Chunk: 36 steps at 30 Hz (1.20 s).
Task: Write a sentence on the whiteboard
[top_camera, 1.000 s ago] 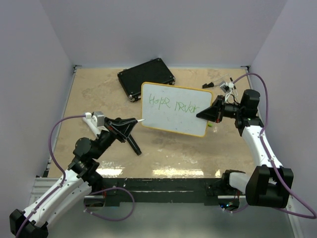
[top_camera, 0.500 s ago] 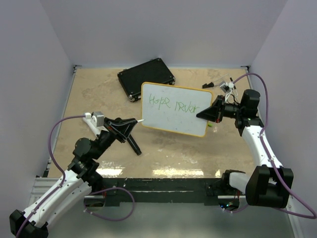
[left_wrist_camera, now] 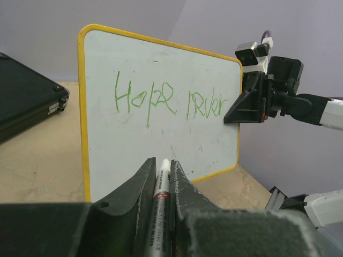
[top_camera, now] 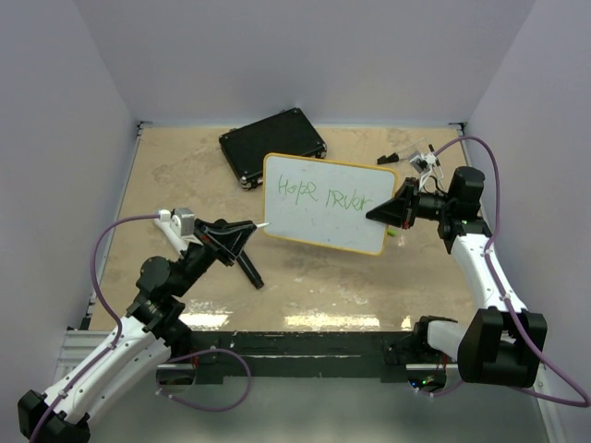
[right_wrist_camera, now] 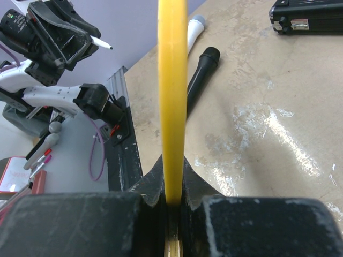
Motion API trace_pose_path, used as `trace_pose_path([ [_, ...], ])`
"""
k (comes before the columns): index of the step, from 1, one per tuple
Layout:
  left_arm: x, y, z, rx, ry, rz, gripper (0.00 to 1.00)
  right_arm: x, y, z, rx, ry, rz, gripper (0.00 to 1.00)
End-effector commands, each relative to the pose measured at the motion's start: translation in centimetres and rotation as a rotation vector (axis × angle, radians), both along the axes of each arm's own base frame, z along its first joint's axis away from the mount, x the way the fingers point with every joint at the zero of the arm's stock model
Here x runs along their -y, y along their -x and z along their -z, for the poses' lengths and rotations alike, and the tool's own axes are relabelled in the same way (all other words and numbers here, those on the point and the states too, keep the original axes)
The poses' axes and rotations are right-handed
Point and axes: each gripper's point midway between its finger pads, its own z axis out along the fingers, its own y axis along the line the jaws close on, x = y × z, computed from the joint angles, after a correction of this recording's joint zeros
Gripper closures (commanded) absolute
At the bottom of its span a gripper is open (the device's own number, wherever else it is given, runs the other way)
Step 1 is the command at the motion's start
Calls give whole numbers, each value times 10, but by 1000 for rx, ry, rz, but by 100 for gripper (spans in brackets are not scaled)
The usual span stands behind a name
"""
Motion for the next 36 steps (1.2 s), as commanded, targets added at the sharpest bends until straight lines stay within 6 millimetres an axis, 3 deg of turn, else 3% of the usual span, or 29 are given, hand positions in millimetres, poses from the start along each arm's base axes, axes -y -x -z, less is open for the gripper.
trace_pose_path([
  [1,-1,1,-7,12,34,3,100,-1,9,-17,85,-14,-59,100],
  [36,6,5,2,-7,26,50,100,0,9,-17,85,-13,-54,100],
])
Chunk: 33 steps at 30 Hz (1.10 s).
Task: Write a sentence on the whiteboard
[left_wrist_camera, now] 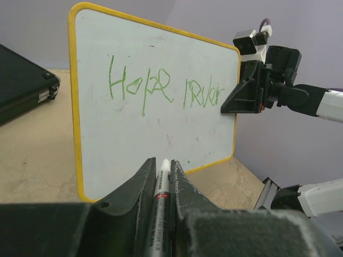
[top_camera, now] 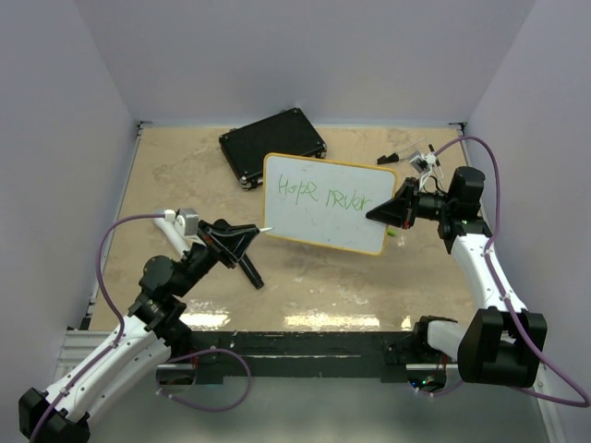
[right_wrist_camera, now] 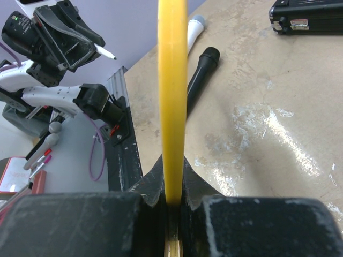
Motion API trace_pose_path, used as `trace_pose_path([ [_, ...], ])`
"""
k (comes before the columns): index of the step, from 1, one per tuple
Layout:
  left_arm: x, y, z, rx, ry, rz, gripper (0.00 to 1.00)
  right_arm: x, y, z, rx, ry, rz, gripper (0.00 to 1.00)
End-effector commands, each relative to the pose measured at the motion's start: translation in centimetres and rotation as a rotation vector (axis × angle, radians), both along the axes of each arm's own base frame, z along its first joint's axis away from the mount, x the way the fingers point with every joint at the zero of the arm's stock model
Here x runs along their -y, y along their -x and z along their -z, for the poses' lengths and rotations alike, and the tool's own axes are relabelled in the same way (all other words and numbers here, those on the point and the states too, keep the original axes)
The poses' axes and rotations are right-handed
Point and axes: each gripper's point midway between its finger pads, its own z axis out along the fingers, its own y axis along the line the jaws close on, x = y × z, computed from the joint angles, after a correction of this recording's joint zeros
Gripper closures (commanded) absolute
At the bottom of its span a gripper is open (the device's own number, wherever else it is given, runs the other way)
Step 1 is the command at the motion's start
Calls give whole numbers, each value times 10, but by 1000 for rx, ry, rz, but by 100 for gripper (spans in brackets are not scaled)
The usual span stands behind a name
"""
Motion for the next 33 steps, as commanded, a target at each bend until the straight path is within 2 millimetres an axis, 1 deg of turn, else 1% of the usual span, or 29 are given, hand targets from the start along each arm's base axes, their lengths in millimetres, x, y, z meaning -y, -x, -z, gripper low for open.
trace_pose_path([
  [1,0,2,-9,27,32,13,100,-1,9,-17,85,-13,-55,100],
  [33,0,4,-12,37,27,20,100,-1,9,-17,85,-12,-54,100],
])
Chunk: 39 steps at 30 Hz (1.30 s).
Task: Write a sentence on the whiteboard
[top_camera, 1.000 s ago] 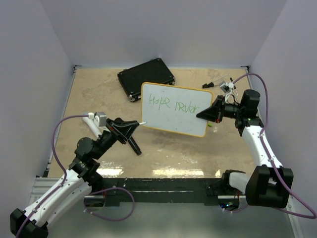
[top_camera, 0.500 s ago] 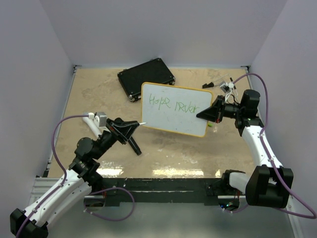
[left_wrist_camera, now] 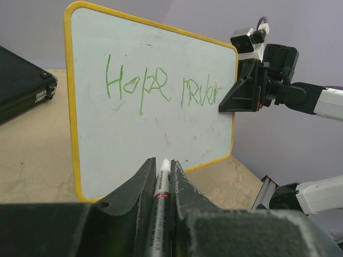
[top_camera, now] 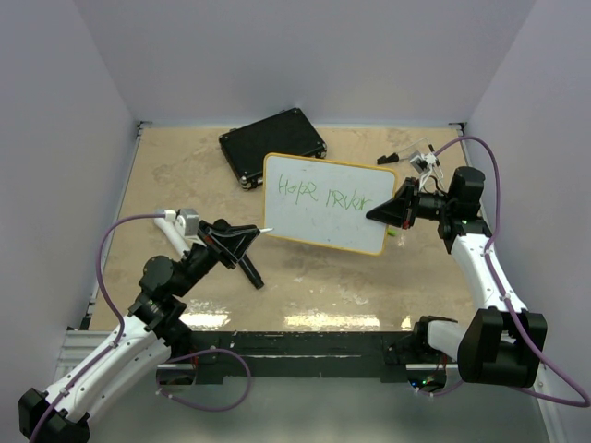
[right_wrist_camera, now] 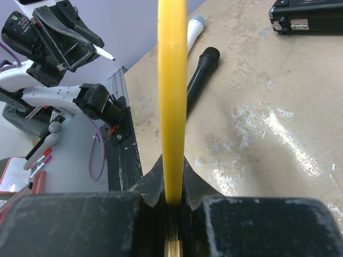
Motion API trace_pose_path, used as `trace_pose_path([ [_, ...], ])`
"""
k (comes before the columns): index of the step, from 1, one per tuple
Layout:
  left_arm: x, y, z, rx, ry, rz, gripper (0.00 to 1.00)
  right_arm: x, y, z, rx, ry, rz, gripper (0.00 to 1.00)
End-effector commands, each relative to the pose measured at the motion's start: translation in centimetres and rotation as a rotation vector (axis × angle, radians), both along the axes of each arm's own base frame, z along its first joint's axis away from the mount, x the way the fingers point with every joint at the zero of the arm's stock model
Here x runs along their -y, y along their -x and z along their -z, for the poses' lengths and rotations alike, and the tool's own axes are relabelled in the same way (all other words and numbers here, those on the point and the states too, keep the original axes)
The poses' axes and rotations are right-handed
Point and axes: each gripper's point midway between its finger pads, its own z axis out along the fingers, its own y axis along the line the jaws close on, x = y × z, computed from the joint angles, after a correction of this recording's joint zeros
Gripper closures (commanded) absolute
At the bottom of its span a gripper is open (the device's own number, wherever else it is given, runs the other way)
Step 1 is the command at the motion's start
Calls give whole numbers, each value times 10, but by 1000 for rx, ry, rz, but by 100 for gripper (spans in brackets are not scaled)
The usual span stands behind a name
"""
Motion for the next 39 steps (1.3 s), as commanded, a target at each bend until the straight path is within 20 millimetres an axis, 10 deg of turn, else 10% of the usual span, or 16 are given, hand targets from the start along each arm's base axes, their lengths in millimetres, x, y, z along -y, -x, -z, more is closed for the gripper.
trace_pose_path([
  [1,-1,3,-13,37,29,9,100,-1,9,-17,87,-12,-52,100],
  [39,-12,-15,-31,125,-18,-105,100,-1,9,-16,88,-9,-50,100],
])
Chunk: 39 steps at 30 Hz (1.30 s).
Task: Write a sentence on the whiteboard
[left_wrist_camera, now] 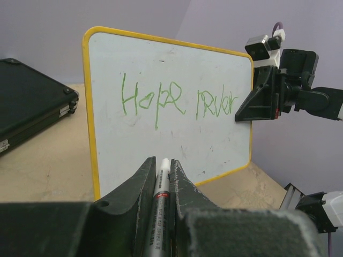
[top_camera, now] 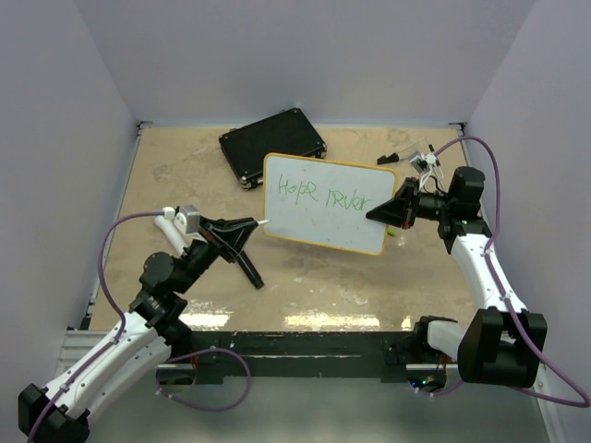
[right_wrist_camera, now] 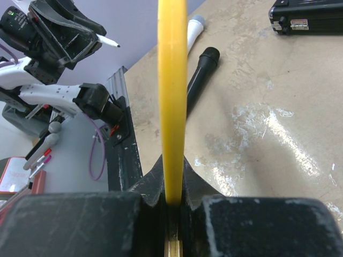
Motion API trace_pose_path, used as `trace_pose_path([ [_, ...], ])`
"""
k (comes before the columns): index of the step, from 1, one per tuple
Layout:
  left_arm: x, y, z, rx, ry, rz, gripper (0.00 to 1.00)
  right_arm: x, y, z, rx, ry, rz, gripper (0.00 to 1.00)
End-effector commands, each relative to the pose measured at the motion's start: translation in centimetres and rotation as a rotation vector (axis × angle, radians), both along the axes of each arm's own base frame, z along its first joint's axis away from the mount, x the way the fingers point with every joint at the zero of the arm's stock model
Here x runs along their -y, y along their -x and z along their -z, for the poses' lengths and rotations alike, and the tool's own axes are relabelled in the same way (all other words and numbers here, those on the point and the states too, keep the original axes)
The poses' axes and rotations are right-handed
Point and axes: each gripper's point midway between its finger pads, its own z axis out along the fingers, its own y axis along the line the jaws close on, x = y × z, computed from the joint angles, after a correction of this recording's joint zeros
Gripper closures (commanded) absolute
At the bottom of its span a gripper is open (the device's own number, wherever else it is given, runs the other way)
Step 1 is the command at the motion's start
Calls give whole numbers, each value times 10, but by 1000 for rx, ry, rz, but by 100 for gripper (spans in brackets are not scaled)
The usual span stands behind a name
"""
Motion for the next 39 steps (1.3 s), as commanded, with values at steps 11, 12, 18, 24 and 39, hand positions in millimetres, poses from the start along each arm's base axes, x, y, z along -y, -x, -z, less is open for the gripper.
trace_pose_path([
  [11,-9,0,-20,63,30,-39,100,-1,10,-16,87,-10,-50,100],
  [12,-10,0,-20,63,33,-40,100,0,9,-16,89,-9,-49,100],
  [18,-11,3,-17,56,48,-39,100,-1,11,-16,92,-9,-49,100],
  [24,-13,4,-14,51,54,-43,100,-1,11,-15,86,-10,-50,100],
  [39,-14,8,-20,61,104,-35,100,0,10,-14,88,-7,-46,100],
])
